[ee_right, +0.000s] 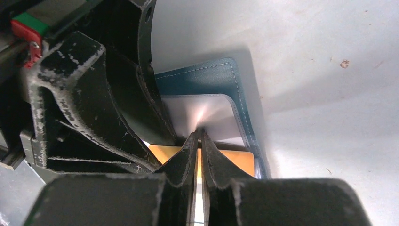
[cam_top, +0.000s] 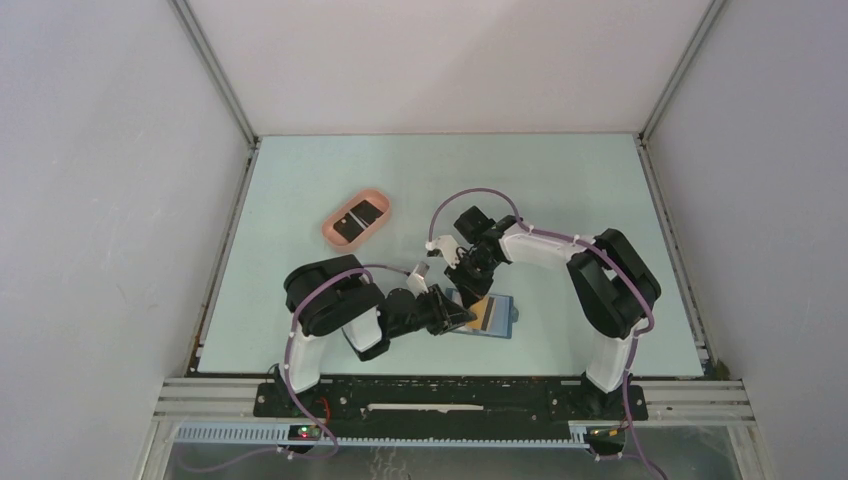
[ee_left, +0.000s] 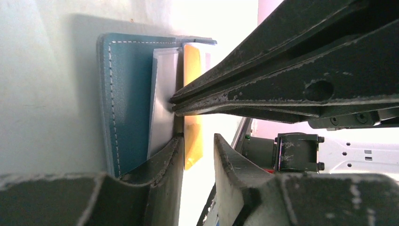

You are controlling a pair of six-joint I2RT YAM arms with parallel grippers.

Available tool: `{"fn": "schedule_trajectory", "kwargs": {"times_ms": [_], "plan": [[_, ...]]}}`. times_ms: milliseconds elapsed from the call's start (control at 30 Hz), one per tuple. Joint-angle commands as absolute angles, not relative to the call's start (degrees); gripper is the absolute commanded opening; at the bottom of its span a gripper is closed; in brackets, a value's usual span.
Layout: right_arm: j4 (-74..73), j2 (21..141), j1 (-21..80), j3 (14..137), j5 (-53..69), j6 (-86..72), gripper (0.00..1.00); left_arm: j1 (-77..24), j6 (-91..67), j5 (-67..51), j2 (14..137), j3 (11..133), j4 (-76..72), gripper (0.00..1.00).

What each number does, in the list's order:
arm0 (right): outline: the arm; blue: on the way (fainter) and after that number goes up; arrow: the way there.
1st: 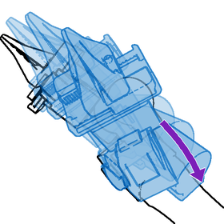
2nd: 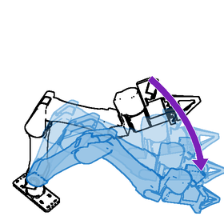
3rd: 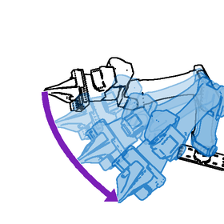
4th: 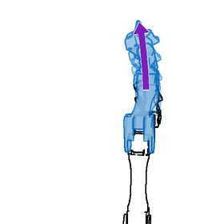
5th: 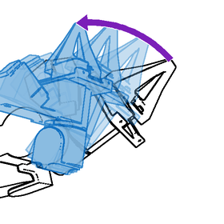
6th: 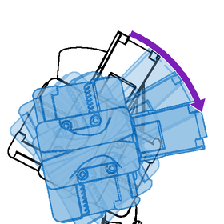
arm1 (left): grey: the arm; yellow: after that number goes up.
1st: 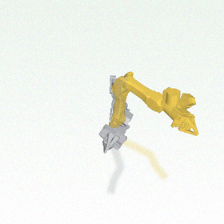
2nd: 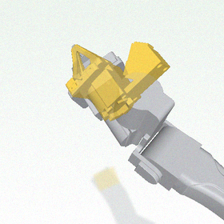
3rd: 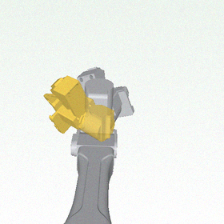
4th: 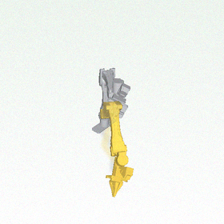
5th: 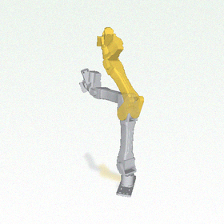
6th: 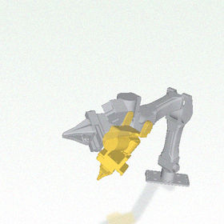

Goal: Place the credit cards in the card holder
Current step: Insert the credit card into the card holder.

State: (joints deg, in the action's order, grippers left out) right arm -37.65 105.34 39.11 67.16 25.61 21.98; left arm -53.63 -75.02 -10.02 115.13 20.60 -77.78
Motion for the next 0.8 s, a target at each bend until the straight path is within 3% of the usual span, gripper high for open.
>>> {"fn": "schedule_trajectory", "kwargs": {"times_ms": [0, 767], "plan": [[-38.4, 105.9, 39.7, 69.6, 27.7, 21.0, 0.13, -53.9, -73.7, -9.6, 115.1, 19.7, -77.5, 0.35], [-45.4, 107.6, 39.7, 71.3, 25.9, 30.4, 0.12, -53.9, -73.7, -9.7, 115.8, 19.3, -78.4, 0.35]]}}
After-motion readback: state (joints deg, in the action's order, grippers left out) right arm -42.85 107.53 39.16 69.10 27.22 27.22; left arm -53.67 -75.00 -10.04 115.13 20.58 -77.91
